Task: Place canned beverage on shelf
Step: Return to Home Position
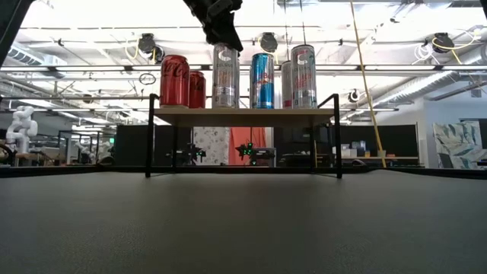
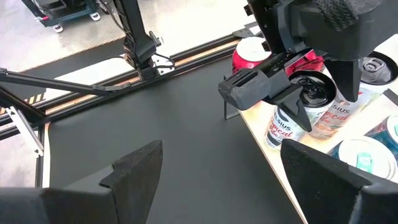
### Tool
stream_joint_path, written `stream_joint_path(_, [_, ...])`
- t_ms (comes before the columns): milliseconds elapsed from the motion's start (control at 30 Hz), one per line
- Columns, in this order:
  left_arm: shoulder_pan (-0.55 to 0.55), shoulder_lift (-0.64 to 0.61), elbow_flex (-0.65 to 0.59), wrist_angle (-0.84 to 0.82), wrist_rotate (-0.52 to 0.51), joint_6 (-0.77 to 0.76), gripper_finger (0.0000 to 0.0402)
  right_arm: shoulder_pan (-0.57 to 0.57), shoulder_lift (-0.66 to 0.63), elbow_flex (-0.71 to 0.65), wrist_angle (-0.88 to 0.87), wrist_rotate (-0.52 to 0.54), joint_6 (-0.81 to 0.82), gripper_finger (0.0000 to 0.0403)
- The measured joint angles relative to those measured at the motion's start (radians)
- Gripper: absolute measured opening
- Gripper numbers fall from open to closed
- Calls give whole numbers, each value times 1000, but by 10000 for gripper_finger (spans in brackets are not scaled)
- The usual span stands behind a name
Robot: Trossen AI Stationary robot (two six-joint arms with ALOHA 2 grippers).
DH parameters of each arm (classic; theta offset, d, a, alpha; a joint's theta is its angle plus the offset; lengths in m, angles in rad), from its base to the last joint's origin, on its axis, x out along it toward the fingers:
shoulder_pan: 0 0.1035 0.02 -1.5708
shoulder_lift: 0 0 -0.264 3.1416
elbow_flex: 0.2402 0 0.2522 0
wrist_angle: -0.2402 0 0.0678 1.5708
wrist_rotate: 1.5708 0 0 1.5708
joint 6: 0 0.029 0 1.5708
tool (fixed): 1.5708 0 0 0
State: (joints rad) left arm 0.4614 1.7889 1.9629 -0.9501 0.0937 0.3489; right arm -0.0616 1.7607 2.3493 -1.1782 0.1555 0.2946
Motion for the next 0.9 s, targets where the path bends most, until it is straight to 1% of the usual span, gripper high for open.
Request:
stream_joint_path(167, [0, 0, 0, 6, 13, 0, 279, 0, 0, 0, 0, 0, 0, 308])
stream_joint_path(367, [0, 0, 0, 57, 30, 1, 279, 0, 0, 0, 0, 0, 0, 308])
stream_joint_path(700, [-6, -18, 0, 81, 30, -1, 279, 0, 0, 0, 0, 0, 0, 308])
stream_joint_path(900, [-32, -80, 0, 64, -42, -1, 279, 0, 0, 0, 0, 0, 0, 308])
